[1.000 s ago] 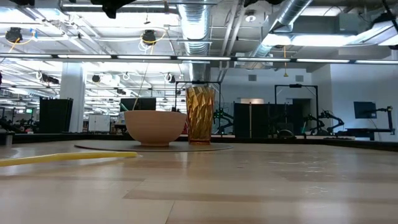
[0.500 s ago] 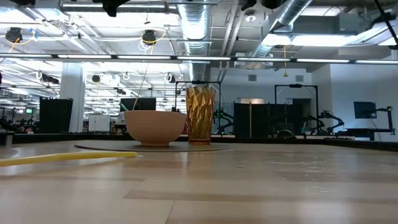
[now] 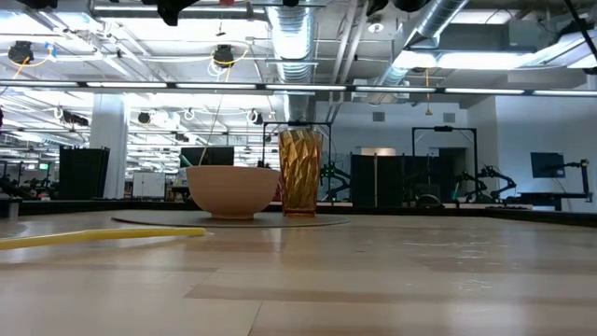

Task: Pick & Place Utensil
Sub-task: Put the orange fork into the bowl on the gray mat

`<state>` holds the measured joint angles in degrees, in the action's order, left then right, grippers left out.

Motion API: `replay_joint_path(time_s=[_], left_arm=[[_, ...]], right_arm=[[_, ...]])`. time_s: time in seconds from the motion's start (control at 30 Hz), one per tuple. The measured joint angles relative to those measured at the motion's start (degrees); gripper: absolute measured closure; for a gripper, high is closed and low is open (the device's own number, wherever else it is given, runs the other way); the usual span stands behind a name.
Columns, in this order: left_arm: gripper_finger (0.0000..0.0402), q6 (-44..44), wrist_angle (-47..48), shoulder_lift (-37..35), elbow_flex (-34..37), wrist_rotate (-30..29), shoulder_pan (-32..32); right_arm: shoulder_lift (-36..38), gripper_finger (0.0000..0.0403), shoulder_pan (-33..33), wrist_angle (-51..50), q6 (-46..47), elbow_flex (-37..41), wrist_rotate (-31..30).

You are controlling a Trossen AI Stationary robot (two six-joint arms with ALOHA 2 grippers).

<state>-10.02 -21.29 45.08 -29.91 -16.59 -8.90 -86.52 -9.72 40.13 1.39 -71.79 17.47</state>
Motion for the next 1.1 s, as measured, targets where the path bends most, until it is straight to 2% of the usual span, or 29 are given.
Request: replay_joint_path(time_s=[0.37, 0.6, 0.73, 0.93, 1.1], left_arm=[[0.027, -0.1, -0.8, 2.3, 0.0, -0.4, 1.2], [0.0276, -0.2, -1.7, 2.3, 0.0, -0.3, 1.6], [0.0308, -1.6, -3.5, 2.3, 0.0, 0.5, 1.6], [0.0389, -2.0, -5.2, 2.3, 0.0, 0.3, 1.6], [0.039, -2.0, -5.1, 2.3, 0.0, 0.4, 1.6]], right_arm=[[0.0, 0.0401, -0.1, 2.7, 3.0, 0.0, 0.4], [0.0, 0.0401, -0.2, 2.8, 0.7, 0.0, 0.5], [0.0, 0.0401, -0.2, 3.2, -1.5, 0.0, 0.5], [0.0, 0.0401, -0.2, 3.3, -1.8, 0.0, 0.6], [0.0, 0.04, -0.2, 3.4, -2.0, 0.0, 0.6]])
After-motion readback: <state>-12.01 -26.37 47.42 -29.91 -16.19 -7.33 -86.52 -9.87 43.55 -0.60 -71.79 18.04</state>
